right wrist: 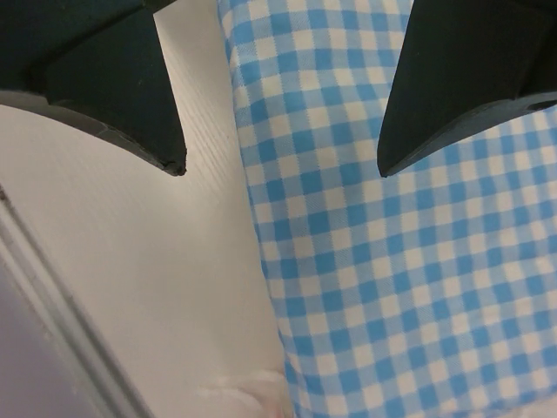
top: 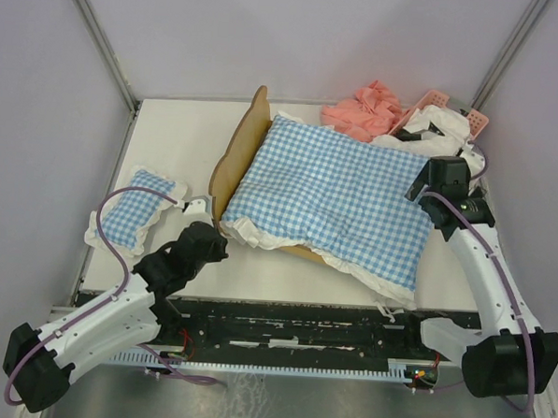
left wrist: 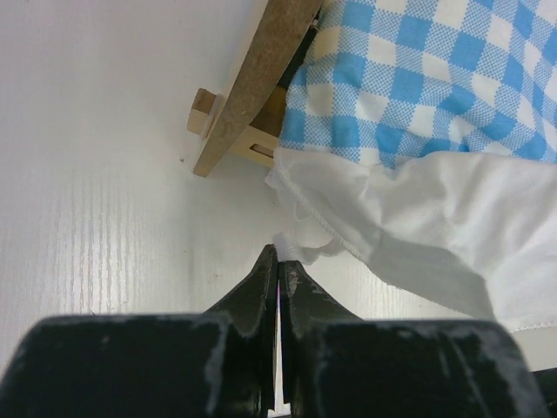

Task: Set up the pet bed
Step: Cross the ropes on the bed frame.

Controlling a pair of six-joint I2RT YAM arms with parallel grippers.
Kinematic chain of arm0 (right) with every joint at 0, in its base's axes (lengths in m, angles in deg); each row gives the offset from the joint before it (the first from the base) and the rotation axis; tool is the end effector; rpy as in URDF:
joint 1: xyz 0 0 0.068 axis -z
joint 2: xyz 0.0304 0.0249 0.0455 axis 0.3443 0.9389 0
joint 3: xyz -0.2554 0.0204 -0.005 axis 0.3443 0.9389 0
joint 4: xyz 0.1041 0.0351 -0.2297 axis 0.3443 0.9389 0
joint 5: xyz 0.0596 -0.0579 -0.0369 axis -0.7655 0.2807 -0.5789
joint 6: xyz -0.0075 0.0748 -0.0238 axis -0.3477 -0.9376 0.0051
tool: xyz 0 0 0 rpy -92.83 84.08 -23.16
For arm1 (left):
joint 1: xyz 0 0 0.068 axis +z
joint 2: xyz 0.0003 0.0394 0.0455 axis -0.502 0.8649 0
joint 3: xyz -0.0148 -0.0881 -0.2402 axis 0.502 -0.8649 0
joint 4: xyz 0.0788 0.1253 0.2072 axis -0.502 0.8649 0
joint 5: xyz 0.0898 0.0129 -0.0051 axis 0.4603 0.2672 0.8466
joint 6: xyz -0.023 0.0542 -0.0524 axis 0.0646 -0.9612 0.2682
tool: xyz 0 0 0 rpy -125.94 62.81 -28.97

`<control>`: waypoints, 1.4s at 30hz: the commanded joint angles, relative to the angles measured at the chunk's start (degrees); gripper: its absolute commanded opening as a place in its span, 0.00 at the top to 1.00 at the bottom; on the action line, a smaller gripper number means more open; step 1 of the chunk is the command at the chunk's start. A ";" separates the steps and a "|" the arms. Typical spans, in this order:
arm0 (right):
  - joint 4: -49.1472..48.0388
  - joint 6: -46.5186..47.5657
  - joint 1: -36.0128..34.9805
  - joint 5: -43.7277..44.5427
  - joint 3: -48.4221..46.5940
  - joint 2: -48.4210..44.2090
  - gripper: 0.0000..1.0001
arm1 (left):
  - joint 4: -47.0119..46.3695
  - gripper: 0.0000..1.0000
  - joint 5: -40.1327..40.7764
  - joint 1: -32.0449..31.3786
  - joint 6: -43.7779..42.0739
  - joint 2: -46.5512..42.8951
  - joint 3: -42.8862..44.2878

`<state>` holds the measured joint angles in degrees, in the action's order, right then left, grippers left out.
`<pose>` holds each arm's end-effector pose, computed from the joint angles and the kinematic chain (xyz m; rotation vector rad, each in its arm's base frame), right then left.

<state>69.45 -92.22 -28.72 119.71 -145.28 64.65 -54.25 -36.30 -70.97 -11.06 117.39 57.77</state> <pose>0.2489 0.0033 0.2904 0.6905 2.1075 -0.2293 0.1583 -0.1012 0.1835 -0.2068 2.1754 -0.3516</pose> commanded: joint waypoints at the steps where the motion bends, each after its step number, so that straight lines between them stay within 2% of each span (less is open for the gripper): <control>1: -4.27 -3.18 5.47 -15.88 4.89 1.13 0.01 | -2.80 0.97 0.66 0.32 1.43 -0.57 -0.23; 4: -8.86 -3.29 6.58 -22.53 7.74 4.14 0.00 | -2.80 0.97 0.52 0.32 1.63 -0.17 -0.20; 9: -21.52 -1.15 6.82 -36.13 10.60 9.46 0.06 | -2.37 0.97 0.87 0.32 1.30 0.47 0.01; 11: -23.17 0.58 6.84 -42.40 8.35 12.83 0.10 | -2.55 0.97 1.64 0.32 1.13 0.86 0.05; 13: -22.78 2.31 6.82 -44.90 5.20 16.24 0.12 | -3.43 0.97 2.37 0.34 0.84 1.49 -0.12; 21: -26.50 5.04 6.84 -45.61 -3.76 25.58 0.14 | -7.58 0.97 1.89 0.32 0.83 7.33 0.35; 27: -21.90 7.96 7.01 -38.42 -10.40 28.07 0.14 | -6.96 0.97 2.94 0.56 -1.05 11.38 4.18; 32: -12.62 8.54 6.92 -31.57 -11.75 22.18 0.13 | -5.63 0.97 0.95 2.69 -1.78 11.81 5.74; 36: -6.67 11.58 6.71 -29.64 -13.21 17.00 0.12 | -5.36 0.97 -1.36 4.52 -0.87 9.43 5.03; 39: -6.58 14.09 4.91 -29.58 -11.87 12.29 0.12 | -5.54 0.97 -2.69 5.91 -0.37 7.89 3.73; 42: -10.85 17.33 0.54 -30.09 -7.95 6.75 0.14 | -6.19 0.97 -4.88 7.35 0.25 7.19 2.18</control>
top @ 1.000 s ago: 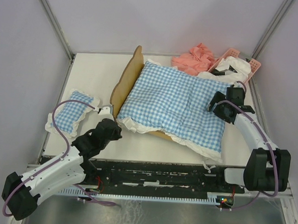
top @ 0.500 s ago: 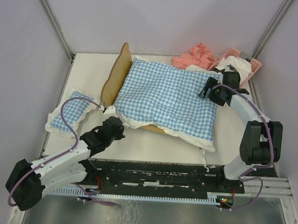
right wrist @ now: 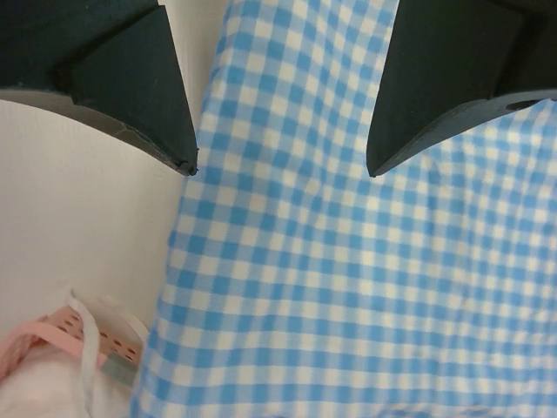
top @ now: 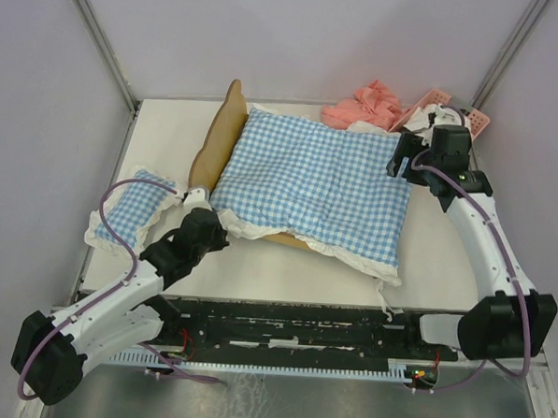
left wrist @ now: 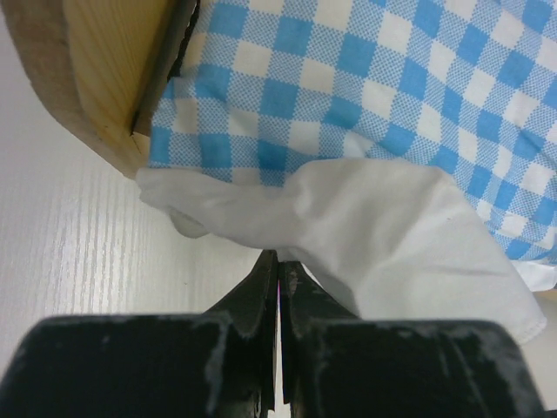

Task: Set up the pet bed
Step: Cross the ropes on the bed frame.

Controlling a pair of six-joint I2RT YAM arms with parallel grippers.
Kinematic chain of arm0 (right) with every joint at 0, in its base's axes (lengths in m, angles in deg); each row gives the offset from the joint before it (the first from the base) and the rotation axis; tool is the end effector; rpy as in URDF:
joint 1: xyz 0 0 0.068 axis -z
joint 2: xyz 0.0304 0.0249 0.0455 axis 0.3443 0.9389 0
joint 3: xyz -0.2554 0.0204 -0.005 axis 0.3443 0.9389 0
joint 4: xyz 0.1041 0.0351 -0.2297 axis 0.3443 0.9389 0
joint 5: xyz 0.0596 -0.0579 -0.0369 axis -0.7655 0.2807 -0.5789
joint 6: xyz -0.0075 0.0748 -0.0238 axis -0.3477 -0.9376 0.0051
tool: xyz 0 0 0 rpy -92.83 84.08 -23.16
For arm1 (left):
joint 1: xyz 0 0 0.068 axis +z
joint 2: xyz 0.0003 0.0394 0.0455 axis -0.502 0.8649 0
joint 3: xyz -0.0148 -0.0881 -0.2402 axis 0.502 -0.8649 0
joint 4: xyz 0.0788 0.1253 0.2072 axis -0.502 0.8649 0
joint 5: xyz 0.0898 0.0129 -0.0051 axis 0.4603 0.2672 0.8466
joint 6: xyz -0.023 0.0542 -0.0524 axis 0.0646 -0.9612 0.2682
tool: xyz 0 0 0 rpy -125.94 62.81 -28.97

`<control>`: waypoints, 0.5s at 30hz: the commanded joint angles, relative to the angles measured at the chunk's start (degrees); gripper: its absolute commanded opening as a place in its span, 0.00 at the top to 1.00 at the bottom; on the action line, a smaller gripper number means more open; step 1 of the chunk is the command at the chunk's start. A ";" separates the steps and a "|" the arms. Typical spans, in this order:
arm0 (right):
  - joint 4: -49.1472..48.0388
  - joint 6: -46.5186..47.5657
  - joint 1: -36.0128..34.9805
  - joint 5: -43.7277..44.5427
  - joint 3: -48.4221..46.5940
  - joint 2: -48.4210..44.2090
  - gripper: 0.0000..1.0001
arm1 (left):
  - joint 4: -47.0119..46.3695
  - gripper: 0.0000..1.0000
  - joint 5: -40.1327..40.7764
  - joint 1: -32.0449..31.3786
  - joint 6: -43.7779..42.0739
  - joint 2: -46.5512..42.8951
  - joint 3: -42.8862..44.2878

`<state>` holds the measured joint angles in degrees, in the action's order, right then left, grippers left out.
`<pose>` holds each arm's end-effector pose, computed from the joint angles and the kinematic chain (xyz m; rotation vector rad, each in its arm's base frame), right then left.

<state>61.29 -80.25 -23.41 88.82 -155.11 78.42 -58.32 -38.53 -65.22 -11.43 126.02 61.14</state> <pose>0.3179 0.0192 0.2952 0.3163 2.2434 0.2301 0.1855 -0.1003 0.1845 -0.2855 2.1925 -0.3140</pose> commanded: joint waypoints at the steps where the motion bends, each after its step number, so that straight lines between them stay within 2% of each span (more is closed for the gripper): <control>1: -3.92 5.87 -6.33 0.25 3.02 -8.57 0.14 | -2.16 0.97 -3.65 2.22 0.80 -1.55 -1.47; 5: -9.71 6.71 -16.47 -3.22 8.73 -14.19 0.19 | -1.61 0.97 -7.17 4.85 0.41 -2.81 -0.81; 10: -26.45 6.60 -29.79 -3.61 21.53 -20.01 0.24 | -0.85 0.97 -9.90 7.94 -1.11 -3.08 1.06; 15: -37.14 7.19 -42.75 0.83 29.57 -15.74 0.28 | -1.20 0.97 -12.44 10.69 -2.10 -1.54 2.24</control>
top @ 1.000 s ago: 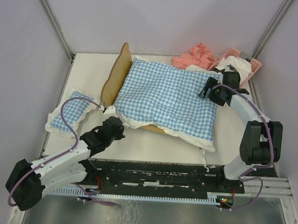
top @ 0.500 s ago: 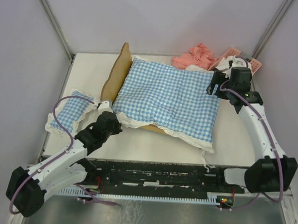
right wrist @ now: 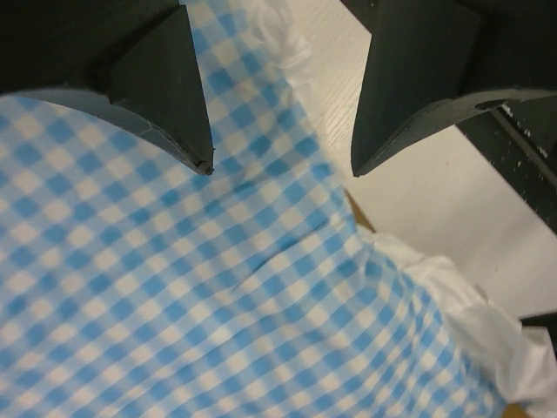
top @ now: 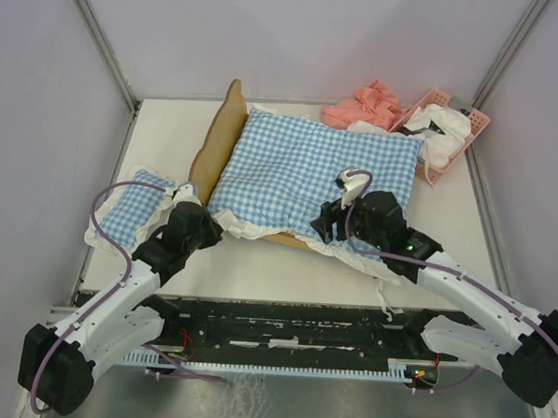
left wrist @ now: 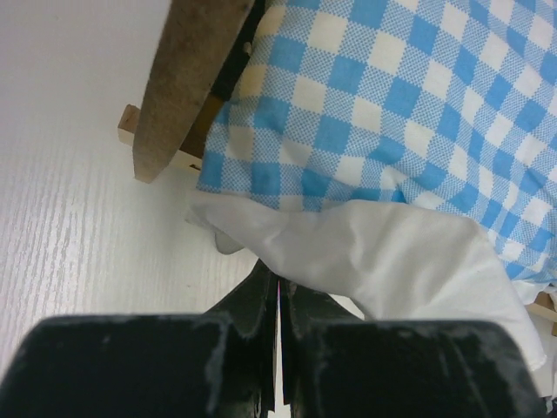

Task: Set up the pet bed
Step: Cross the ropes on the bed frame.

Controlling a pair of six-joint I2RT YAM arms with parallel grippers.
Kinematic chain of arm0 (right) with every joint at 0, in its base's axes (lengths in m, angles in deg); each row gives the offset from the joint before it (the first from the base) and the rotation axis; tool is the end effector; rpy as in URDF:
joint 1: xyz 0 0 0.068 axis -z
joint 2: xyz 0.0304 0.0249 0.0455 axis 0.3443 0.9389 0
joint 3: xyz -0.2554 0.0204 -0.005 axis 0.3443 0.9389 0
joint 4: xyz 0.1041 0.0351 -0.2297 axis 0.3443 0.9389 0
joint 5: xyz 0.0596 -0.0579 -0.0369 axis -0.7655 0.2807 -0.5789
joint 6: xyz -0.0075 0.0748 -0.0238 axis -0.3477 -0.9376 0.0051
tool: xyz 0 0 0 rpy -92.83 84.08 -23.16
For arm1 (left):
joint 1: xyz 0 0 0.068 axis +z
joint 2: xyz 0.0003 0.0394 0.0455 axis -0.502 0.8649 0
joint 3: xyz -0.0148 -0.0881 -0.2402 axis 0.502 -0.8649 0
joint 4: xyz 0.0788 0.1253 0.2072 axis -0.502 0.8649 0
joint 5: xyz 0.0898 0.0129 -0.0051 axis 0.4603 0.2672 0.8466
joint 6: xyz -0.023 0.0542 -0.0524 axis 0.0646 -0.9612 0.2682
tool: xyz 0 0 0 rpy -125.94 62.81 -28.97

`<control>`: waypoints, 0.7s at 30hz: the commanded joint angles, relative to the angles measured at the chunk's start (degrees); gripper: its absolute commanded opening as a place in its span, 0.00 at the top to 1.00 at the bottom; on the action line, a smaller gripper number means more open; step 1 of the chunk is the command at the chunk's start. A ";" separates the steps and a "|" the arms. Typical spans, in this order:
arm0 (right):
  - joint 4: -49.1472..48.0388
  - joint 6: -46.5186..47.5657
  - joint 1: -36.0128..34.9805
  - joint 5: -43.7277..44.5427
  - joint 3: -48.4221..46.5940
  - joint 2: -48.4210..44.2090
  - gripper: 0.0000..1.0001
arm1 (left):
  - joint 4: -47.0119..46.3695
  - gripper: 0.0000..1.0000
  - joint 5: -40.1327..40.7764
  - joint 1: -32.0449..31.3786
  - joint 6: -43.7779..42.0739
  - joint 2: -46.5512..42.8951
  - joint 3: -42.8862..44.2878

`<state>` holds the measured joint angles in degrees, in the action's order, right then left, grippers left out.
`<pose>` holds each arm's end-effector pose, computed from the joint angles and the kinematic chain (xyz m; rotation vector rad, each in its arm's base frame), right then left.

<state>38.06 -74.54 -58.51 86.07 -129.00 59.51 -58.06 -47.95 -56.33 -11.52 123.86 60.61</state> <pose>0.2057 0.1682 0.2676 -0.4701 1.9790 0.6488 0.1926 -0.0793 0.1859 -0.3734 2.2057 -0.4065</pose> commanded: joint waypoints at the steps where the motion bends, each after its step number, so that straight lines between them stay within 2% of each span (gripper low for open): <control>1: -14.82 2.31 -10.49 5.28 3.43 5.51 0.27 | -1.99 0.97 -3.56 2.41 -2.18 0.74 2.78; 4: -16.68 4.46 -18.65 12.43 1.55 13.11 0.28 | -2.17 0.97 -5.10 3.73 -2.94 1.48 3.30; 6: -18.53 6.41 -21.31 14.47 -0.35 17.61 0.28 | -1.95 0.97 -5.58 4.15 -3.45 1.78 3.58; 8: -16.65 10.97 -22.70 12.98 -3.98 21.17 0.27 | -1.47 0.97 -5.64 4.45 -3.85 1.84 3.81; 12: -12.38 24.54 -24.22 8.09 -9.70 26.26 0.18 | -0.23 0.97 -4.89 4.97 -2.75 1.64 3.42; 14: -11.18 30.06 -24.67 7.60 -11.07 27.75 0.17 | -0.26 0.97 -5.38 5.10 -2.17 1.72 2.79; 18: -4.87 34.32 -24.93 6.09 -15.44 29.14 0.22 | -0.69 0.97 -6.08 5.19 -1.63 1.65 2.02; 21: -2.73 34.94 -24.91 6.49 -17.31 31.15 0.30 | -0.97 0.97 -5.84 5.19 -1.52 1.48 1.78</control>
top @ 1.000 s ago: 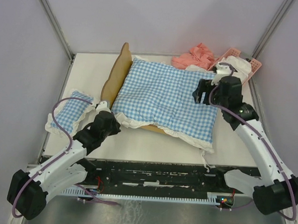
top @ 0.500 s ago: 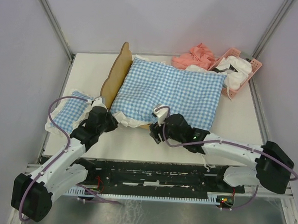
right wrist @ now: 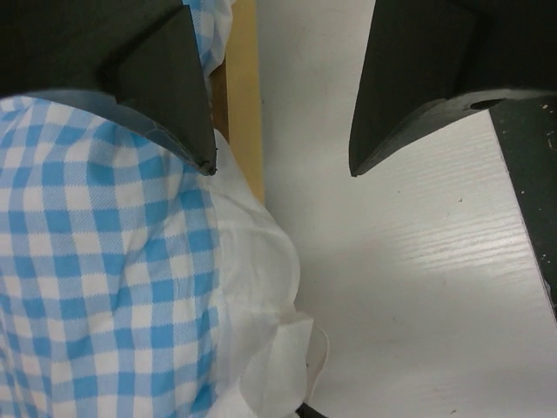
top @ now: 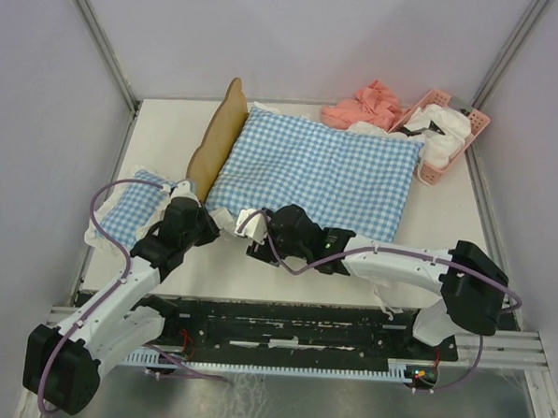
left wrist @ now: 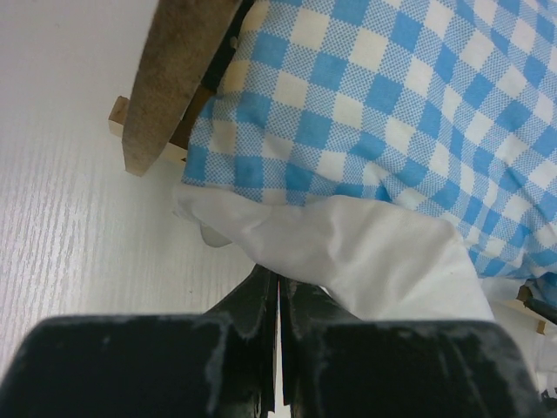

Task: Set up the pet bed
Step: Cross the ropes on the bed frame.

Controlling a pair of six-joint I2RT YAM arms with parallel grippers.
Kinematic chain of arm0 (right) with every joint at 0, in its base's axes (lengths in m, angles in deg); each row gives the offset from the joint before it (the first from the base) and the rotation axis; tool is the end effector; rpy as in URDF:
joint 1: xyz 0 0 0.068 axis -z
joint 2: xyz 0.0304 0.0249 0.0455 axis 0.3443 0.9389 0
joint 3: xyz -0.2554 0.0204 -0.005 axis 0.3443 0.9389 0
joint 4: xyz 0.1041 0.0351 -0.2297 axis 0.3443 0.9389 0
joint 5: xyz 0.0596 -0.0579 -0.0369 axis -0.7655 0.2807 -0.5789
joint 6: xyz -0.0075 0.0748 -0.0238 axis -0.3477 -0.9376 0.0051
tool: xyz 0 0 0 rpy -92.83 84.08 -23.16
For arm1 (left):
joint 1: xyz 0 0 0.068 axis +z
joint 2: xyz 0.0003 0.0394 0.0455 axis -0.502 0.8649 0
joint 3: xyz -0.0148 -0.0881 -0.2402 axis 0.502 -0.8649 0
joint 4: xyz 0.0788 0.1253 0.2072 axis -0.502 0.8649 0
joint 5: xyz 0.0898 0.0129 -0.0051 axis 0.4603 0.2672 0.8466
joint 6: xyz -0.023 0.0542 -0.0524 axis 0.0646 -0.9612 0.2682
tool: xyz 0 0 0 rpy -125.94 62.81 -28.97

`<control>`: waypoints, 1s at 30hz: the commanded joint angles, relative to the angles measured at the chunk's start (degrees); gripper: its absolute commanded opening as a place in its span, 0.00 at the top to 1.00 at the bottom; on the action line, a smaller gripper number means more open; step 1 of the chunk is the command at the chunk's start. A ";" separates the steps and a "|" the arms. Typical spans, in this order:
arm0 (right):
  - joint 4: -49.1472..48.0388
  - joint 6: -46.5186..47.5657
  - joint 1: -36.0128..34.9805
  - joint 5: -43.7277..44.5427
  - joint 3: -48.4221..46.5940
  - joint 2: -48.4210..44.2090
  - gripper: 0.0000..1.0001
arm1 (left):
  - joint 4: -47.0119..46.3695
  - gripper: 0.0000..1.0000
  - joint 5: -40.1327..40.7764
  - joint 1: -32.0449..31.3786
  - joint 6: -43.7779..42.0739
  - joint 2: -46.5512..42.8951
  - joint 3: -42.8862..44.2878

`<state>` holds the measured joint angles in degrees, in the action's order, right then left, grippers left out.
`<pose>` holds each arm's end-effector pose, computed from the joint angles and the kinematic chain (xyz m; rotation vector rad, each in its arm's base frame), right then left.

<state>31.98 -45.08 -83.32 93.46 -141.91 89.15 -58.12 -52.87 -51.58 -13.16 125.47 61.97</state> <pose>0.1680 0.3224 0.2106 -1.3564 1.7174 0.4055 0.2015 -0.0704 0.1885 -0.3891 2.2219 -0.4327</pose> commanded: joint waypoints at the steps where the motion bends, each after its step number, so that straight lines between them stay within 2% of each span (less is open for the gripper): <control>1: 3.34 5.63 -0.10 0.03 -4.54 2.33 0.33 | -0.95 0.97 -0.86 0.52 0.20 -0.14 0.46; 3: 2.94 5.68 -0.05 3.17 -4.61 3.77 0.37 | -0.82 0.97 -0.73 0.56 0.11 -0.06 0.53; 6: 2.36 6.27 0.09 6.92 -4.44 5.94 0.38 | -0.78 0.97 -0.11 0.55 0.62 0.11 0.35; 10: 1.88 6.29 0.69 8.18 -4.77 8.28 0.38 | -2.62 0.97 0.34 0.58 2.60 0.45 -1.76; 13: 2.68 5.96 1.26 8.51 -6.14 9.43 0.43 | -3.25 0.97 0.37 0.67 2.46 1.36 -1.89; 15: 3.75 5.97 1.46 8.06 -7.20 9.72 0.51 | -3.24 0.97 1.16 0.57 2.24 1.60 -2.01; 17: 4.78 6.12 1.79 7.08 -8.17 9.75 0.64 | -3.82 0.97 1.81 0.55 2.67 1.43 -2.58; 21: 7.08 5.47 2.97 5.77 -10.03 9.35 0.97 | -5.41 0.96 1.88 0.56 3.54 1.04 -4.08; 26: 7.86 0.46 5.76 0.78 -11.30 4.16 0.98 | -4.71 0.86 4.76 0.58 3.06 0.48 -2.89; 30: 7.61 -3.05 7.87 0.86 -13.63 1.11 0.98 | -3.94 0.69 4.05 0.57 2.64 -1.98 -2.82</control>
<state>41.75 -42.85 -77.28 92.32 -150.24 97.43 -60.40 -50.24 -51.30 -11.41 126.06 58.01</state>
